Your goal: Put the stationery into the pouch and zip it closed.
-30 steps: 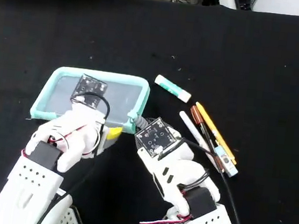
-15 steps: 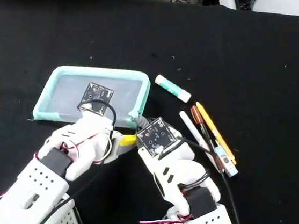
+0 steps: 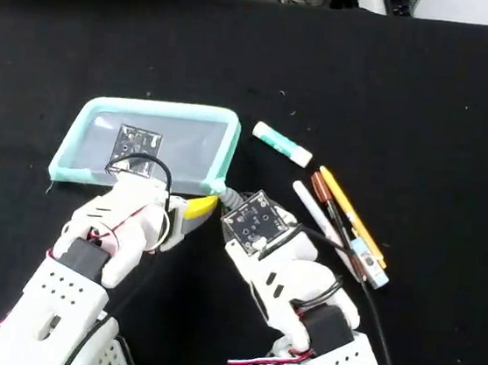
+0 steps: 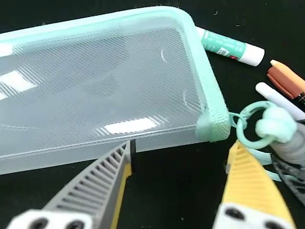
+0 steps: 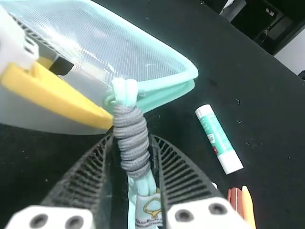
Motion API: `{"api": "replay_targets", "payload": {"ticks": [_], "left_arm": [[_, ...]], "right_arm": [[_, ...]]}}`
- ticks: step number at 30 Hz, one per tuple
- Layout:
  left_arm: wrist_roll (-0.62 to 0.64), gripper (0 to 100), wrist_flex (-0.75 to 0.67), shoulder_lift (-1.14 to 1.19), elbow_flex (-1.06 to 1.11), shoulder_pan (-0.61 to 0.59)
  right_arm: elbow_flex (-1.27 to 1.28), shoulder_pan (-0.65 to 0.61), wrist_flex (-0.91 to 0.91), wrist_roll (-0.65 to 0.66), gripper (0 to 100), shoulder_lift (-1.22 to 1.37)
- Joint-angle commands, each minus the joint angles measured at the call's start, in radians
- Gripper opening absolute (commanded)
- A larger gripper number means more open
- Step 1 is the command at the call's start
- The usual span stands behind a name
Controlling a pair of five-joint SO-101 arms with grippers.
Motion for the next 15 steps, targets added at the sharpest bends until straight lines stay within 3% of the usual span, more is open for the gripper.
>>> {"api": "replay_targets", "payload": {"ticks": [1,6,15], "left_arm": [[0.005,32,0.058,-0.002,-0.071,-0.018],[0.003,32,0.192,-0.002,-0.14,-0.025],[-0.103,32,0.146,-0.002,-0.101,-0.131]], "right_arm": [[-0.004,0.006,-0.021,-0.002,1.2,-0.004],[-0.004,0.006,-0.017,0.0,1.2,-0.002],[-0.053,0.005,0.063,0.0,1.2,-0.01]]}}
